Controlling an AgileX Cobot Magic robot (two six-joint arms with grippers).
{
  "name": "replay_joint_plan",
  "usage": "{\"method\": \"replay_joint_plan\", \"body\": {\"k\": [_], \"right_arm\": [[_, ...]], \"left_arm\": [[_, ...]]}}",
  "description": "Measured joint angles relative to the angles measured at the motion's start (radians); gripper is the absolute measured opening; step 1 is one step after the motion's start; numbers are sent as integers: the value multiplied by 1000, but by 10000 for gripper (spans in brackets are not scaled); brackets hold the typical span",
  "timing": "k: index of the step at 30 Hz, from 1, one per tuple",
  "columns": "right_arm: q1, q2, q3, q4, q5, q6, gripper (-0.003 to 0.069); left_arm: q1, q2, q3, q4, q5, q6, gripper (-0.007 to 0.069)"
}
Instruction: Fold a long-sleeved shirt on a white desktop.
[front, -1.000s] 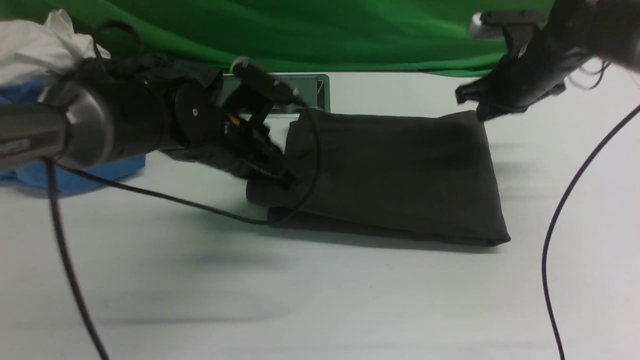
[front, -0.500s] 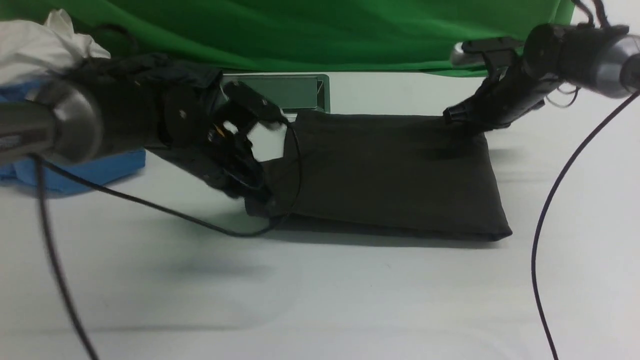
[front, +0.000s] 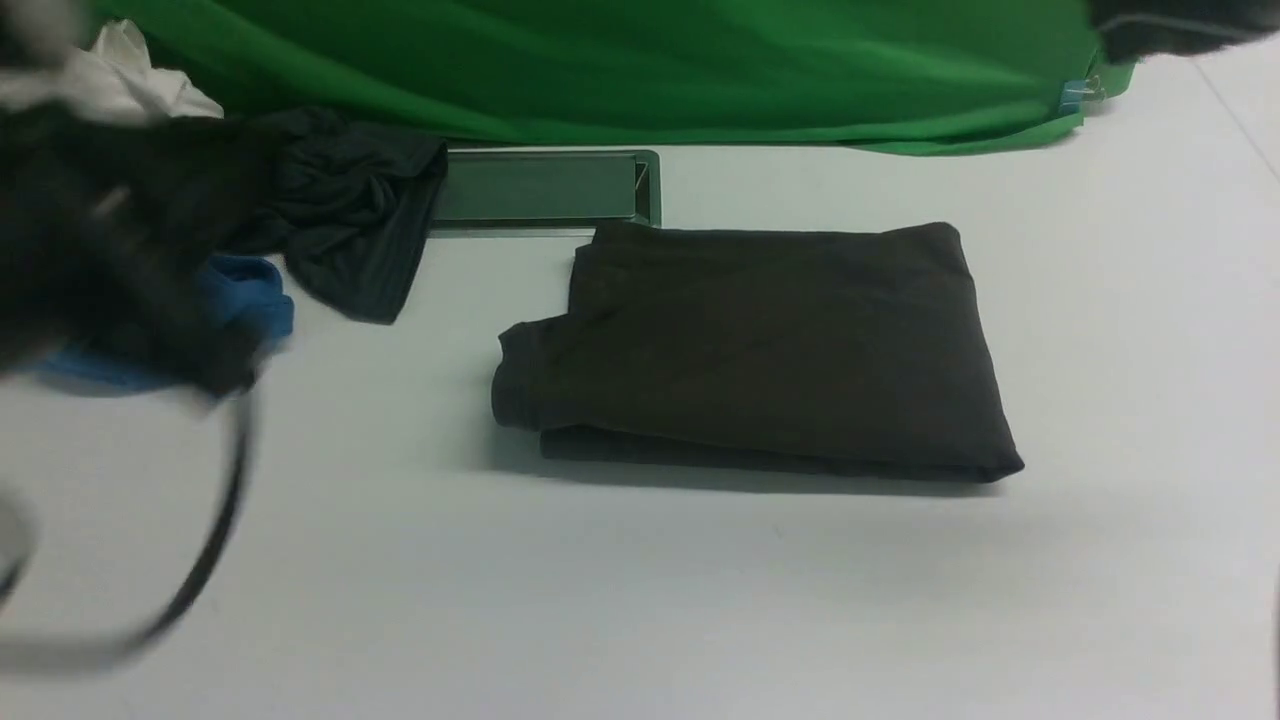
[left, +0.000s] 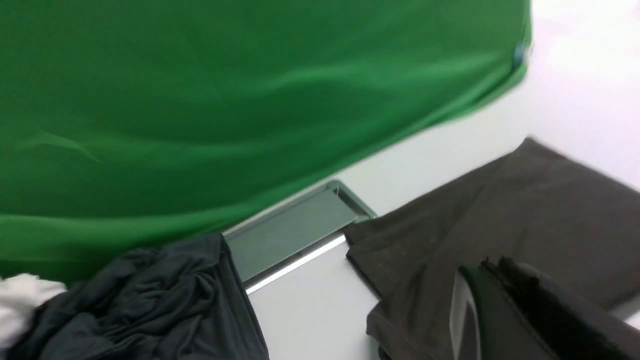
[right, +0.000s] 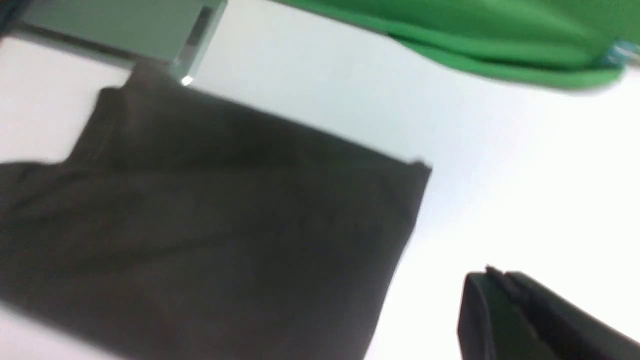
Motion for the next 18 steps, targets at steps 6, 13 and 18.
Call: {"method": "replay_joint_plan", "body": {"k": [6, 13, 18], "right_arm": [[0, -368, 303, -2, 11, 90, 28], [0, -746, 588, -5, 17, 140, 31], [0, -1012, 789, -9, -127, 156, 38]], "left_arm": [[0, -378, 224, -11, -17, 0, 17], [0, -570, 392, -4, -68, 0, 18], [0, -580, 479, -1, -71, 0, 18]]}}
